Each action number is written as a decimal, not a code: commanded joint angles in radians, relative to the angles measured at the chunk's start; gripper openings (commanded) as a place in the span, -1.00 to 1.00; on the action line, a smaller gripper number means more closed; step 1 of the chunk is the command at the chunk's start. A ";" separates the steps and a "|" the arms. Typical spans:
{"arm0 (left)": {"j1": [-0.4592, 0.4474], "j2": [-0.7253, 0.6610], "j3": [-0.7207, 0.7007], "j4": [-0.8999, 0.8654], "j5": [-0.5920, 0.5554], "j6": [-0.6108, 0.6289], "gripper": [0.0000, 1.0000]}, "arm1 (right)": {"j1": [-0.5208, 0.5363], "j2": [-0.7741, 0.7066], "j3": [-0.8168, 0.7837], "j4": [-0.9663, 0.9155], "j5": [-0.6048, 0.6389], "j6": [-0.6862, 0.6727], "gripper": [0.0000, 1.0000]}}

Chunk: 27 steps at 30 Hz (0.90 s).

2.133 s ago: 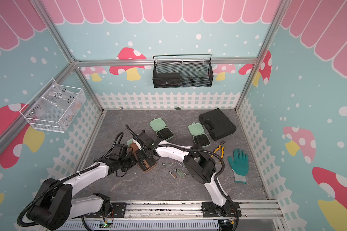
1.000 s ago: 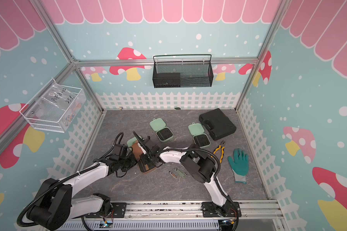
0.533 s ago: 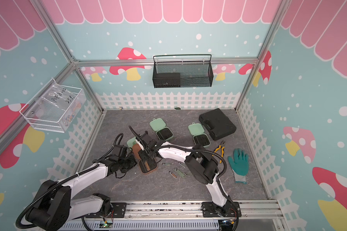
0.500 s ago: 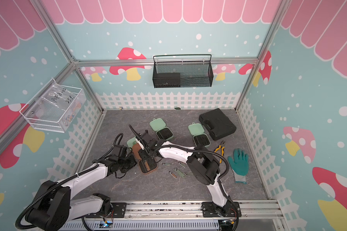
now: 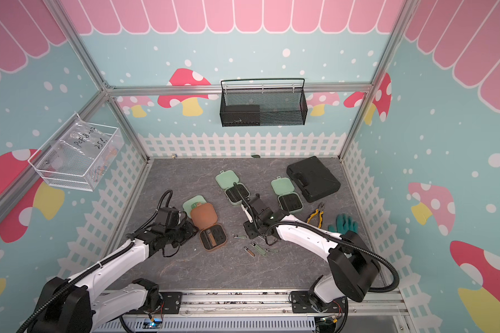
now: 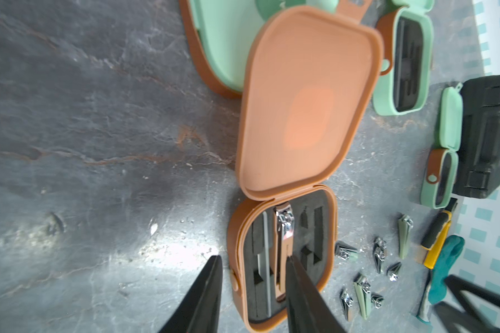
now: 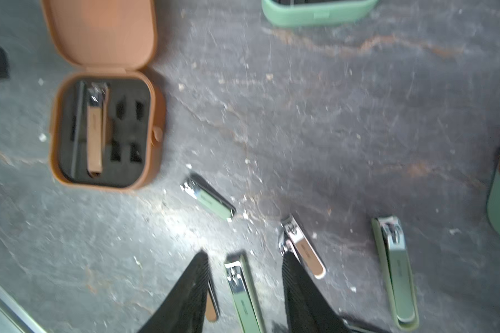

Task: Organize nail clipper sets
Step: Pick up the nail clipper from the center of the board.

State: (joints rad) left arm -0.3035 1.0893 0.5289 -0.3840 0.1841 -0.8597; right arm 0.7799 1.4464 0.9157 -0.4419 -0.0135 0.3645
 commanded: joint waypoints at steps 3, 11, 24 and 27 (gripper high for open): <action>0.000 -0.026 0.044 -0.059 -0.008 -0.001 -0.20 | 0.032 -0.049 -0.088 -0.009 -0.088 -0.062 -0.04; 0.000 -0.019 0.052 -0.067 -0.011 -0.006 -0.20 | 0.096 -0.035 -0.130 -0.006 -0.079 -0.048 -0.08; -0.001 -0.009 0.047 -0.066 -0.012 -0.010 -0.23 | 0.143 0.103 -0.067 -0.014 -0.031 -0.068 -0.07; -0.001 -0.010 0.047 -0.067 -0.012 -0.010 -0.23 | 0.146 0.124 -0.053 -0.015 -0.023 -0.070 -0.07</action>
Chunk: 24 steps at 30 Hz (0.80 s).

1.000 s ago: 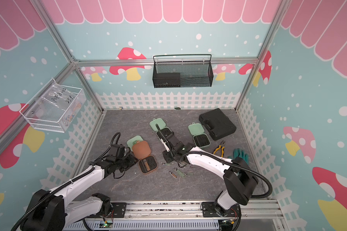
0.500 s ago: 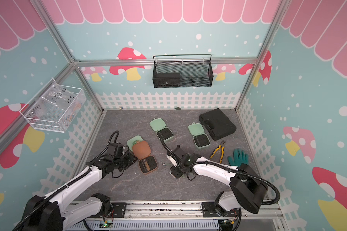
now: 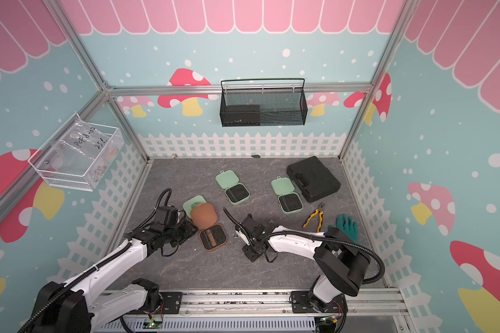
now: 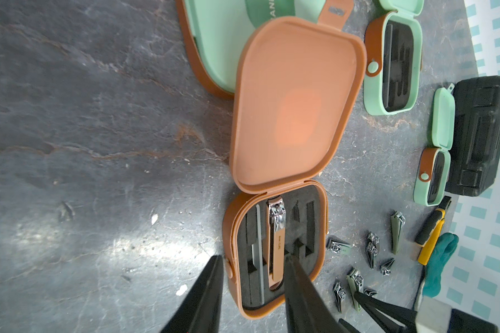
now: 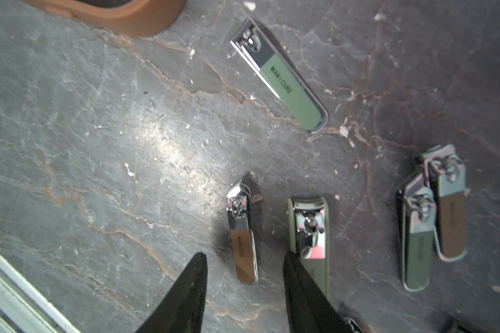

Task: Organize nail clipper sets
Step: Pick up the nail clipper from the center of the board.

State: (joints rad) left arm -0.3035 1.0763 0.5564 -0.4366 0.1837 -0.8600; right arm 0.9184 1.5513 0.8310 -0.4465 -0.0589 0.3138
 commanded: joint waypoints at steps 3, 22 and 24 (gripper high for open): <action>-0.002 0.004 0.019 -0.014 -0.012 -0.008 -0.23 | 0.011 0.036 0.044 -0.014 0.024 -0.021 -0.09; -0.001 0.012 0.021 -0.013 -0.015 -0.007 -0.24 | 0.058 0.138 0.091 -0.079 0.097 -0.033 -0.42; -0.002 0.011 0.020 -0.011 -0.014 -0.008 -0.24 | 0.063 0.150 0.095 -0.087 0.105 -0.033 -0.46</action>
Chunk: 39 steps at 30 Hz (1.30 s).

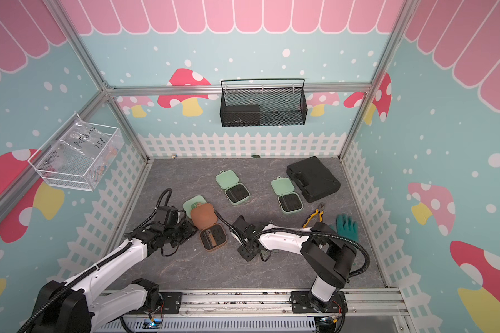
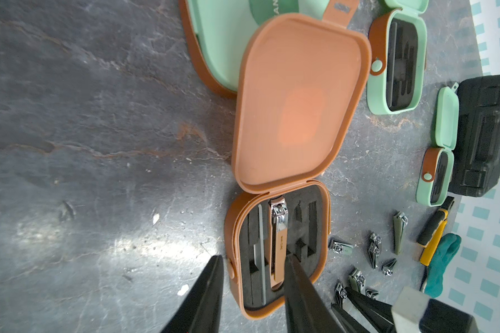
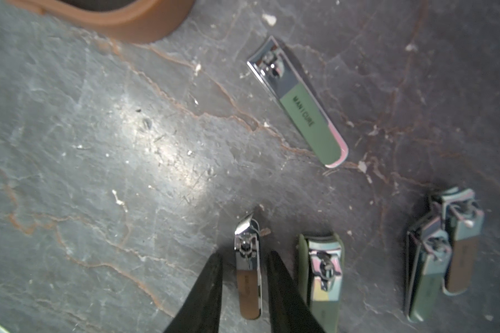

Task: Organize nail clipper sets
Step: Pick up the nail clipper from the center of the board.

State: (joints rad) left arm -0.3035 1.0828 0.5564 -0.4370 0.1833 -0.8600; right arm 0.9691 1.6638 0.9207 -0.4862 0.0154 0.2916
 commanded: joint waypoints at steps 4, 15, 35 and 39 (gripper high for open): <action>-0.002 0.006 0.025 -0.011 -0.012 -0.009 -0.24 | 0.017 0.047 0.006 -0.064 0.033 -0.009 -0.51; -0.003 0.003 0.025 -0.011 -0.008 -0.008 -0.24 | 0.016 0.036 -0.005 -0.110 0.038 -0.012 -0.54; -0.008 0.019 -0.005 0.028 0.007 -0.025 -0.32 | 0.013 0.100 0.290 -0.058 -0.134 0.061 -0.84; -0.011 0.026 -0.013 0.035 0.008 -0.024 -0.35 | 0.014 0.192 0.402 -0.028 -0.202 0.087 -0.84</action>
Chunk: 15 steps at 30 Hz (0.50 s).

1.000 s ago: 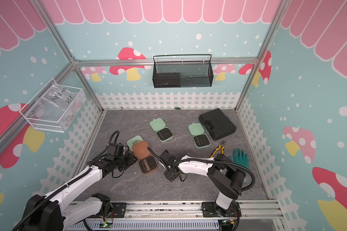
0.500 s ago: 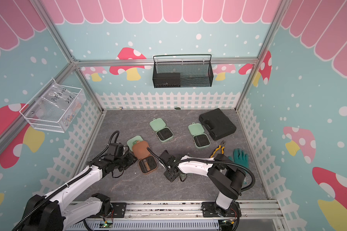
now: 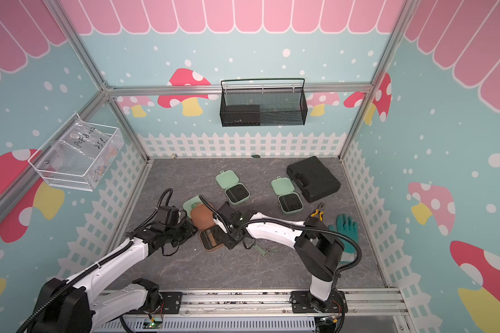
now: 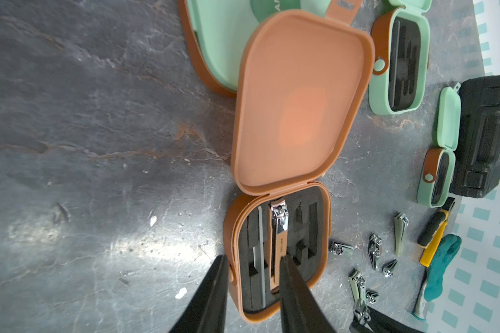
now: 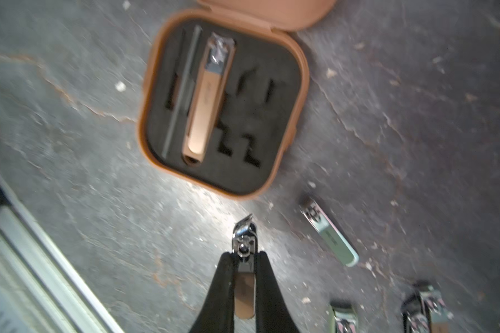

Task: Organize nail clipper sets
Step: Pick up the nail clipper from the center of the board, then place the nail clipper in the storage box.

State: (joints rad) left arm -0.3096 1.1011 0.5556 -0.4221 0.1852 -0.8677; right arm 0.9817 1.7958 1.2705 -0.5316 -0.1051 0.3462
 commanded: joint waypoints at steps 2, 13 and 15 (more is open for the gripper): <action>-0.006 0.009 -0.014 0.024 0.008 -0.016 -0.36 | 0.001 0.118 0.109 0.018 -0.100 0.044 -0.84; -0.008 0.012 -0.020 0.032 0.010 -0.014 -0.37 | -0.012 0.269 0.262 0.013 -0.090 0.149 -0.84; -0.007 0.013 -0.020 0.035 0.009 -0.014 -0.37 | -0.014 0.273 0.265 0.014 -0.078 0.164 -0.84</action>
State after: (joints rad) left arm -0.3111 1.1095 0.5476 -0.4053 0.1883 -0.8680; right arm 0.9741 2.0556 1.5040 -0.5087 -0.1928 0.4648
